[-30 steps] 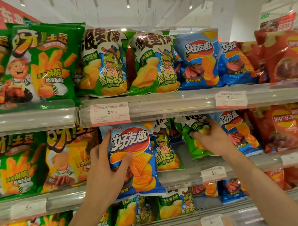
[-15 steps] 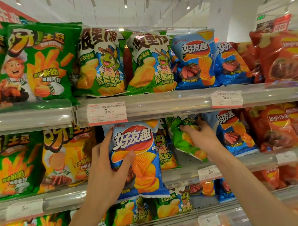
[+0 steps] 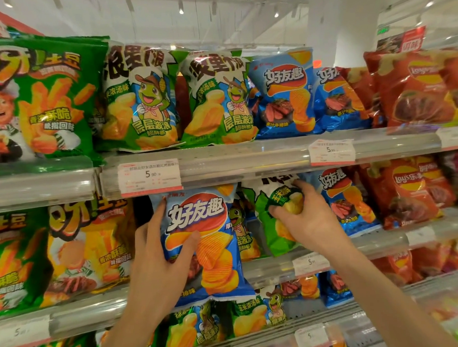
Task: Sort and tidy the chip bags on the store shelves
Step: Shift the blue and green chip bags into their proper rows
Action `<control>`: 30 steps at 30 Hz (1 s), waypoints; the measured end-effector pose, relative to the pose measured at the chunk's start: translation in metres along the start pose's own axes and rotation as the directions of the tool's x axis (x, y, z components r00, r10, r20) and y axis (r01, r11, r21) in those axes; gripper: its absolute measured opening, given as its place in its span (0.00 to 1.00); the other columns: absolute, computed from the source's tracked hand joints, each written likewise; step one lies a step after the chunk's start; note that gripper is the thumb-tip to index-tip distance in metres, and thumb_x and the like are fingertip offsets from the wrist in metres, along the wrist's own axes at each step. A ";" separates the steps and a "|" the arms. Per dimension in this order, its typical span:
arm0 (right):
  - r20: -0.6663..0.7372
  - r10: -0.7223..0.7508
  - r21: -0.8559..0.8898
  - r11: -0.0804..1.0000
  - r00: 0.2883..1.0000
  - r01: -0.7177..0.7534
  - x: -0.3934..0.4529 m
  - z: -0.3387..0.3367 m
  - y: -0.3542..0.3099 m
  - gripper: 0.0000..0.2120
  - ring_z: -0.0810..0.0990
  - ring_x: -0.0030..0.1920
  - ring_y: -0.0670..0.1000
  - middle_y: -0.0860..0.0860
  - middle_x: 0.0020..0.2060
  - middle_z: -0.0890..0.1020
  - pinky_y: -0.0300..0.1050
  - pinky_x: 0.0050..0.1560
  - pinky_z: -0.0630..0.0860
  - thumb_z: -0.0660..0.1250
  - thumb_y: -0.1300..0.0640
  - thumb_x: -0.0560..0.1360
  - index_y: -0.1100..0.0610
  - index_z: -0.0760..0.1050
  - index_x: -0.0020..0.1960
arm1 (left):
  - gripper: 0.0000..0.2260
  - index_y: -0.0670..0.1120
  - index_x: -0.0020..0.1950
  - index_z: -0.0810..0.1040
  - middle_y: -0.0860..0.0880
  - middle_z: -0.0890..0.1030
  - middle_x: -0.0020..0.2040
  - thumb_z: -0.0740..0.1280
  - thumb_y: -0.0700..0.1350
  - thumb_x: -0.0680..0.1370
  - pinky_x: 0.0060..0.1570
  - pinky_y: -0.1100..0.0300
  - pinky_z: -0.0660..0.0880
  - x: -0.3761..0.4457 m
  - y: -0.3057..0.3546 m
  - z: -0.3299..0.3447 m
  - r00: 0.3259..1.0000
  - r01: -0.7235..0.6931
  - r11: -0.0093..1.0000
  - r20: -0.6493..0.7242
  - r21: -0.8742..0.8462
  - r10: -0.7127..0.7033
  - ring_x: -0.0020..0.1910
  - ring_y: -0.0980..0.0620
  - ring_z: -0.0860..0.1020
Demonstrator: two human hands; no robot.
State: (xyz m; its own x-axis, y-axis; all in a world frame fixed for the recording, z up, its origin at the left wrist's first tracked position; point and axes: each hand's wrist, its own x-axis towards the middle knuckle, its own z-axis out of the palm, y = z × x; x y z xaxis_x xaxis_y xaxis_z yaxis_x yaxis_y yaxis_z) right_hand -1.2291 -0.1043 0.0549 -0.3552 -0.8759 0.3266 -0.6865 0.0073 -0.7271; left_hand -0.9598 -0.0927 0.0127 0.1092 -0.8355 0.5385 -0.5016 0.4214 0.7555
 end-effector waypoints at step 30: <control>-0.336 0.077 -0.254 0.952 0.939 -0.169 -0.041 -0.081 0.102 0.43 0.70 0.69 0.62 0.56 0.72 0.67 0.66 0.64 0.71 0.69 0.35 0.70 0.51 0.55 0.76 | 0.34 0.55 0.82 0.46 0.41 0.59 0.77 0.57 0.63 0.81 0.44 0.47 0.78 0.018 0.068 0.167 0.986 -0.166 0.944 0.082 0.285 0.148 0.58 0.37 0.79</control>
State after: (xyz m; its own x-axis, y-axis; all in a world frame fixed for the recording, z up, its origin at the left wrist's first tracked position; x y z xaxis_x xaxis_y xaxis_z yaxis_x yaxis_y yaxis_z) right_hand -1.3362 -0.0284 0.0166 -0.5994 -0.6597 0.4533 -0.7548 0.2774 -0.5944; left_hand -1.1352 -0.1375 0.0116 -0.0375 -0.7902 0.6118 -0.7359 0.4359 0.5180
